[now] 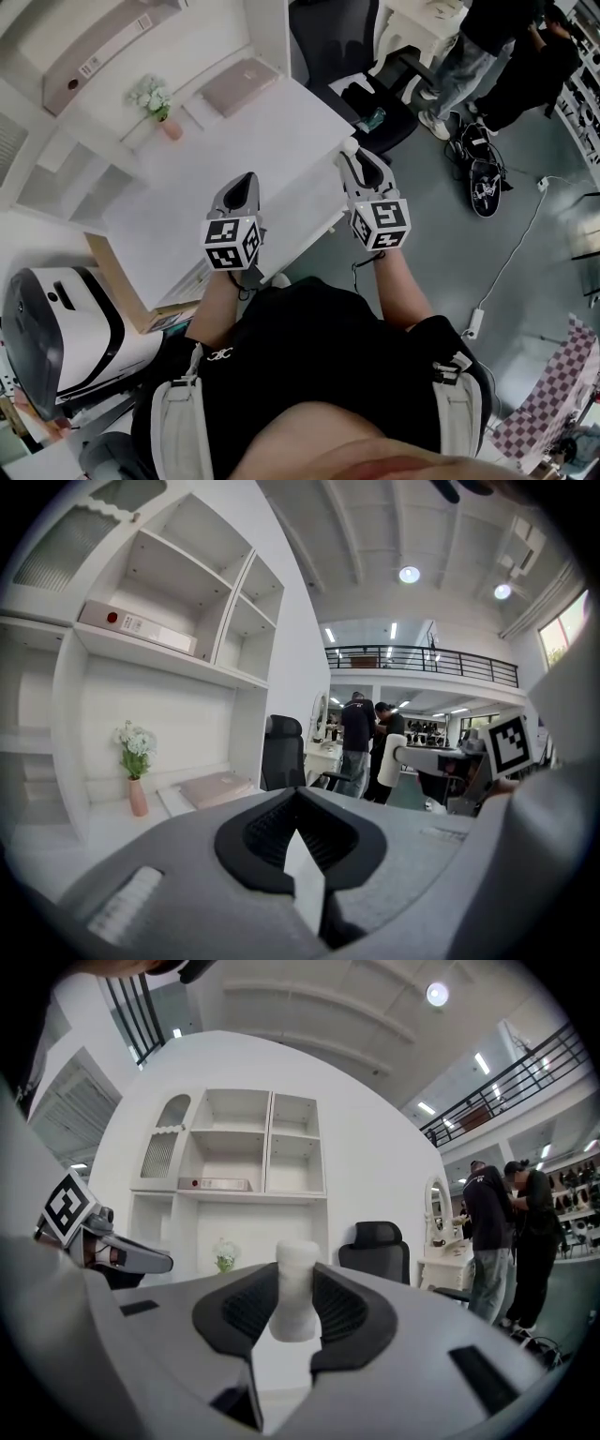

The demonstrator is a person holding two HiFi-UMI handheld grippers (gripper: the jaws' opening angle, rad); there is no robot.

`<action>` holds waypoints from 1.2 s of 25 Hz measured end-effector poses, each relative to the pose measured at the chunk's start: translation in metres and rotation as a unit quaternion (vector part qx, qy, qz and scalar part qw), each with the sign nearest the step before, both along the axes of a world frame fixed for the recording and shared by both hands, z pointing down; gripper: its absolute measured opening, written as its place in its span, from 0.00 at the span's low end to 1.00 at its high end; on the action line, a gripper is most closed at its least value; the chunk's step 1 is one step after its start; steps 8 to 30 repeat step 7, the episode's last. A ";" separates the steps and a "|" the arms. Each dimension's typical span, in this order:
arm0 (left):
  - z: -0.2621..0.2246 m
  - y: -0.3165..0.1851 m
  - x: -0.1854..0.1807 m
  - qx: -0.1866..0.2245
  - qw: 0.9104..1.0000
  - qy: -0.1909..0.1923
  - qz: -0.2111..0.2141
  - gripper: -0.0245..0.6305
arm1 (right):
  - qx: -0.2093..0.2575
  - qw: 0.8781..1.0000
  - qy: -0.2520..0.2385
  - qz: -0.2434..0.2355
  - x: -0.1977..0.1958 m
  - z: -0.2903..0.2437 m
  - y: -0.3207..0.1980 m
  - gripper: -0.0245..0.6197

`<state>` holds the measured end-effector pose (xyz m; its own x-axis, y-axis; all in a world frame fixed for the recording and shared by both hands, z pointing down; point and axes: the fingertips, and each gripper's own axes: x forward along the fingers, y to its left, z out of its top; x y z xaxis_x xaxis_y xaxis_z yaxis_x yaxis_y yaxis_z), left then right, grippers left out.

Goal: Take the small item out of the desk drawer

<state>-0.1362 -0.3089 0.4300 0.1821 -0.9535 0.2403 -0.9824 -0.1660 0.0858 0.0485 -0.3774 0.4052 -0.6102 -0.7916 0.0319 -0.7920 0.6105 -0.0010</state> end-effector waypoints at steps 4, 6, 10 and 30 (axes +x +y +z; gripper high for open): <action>0.005 0.001 -0.001 -0.008 1.000 -0.001 0.003 0.06 | -0.007 1.000 0.010 -0.005 -0.006 0.006 0.000 0.21; 0.006 0.000 -0.003 -0.010 1.000 -0.002 0.004 0.06 | -0.008 1.000 0.011 -0.005 -0.007 0.007 0.000 0.21; 0.007 0.000 -0.003 -0.011 1.000 -0.002 0.004 0.06 | -0.009 1.000 0.011 -0.005 -0.008 0.008 0.000 0.21; 0.007 0.000 -0.003 -0.011 1.000 -0.002 0.004 0.06 | -0.009 1.000 0.011 -0.005 -0.008 0.008 0.000 0.21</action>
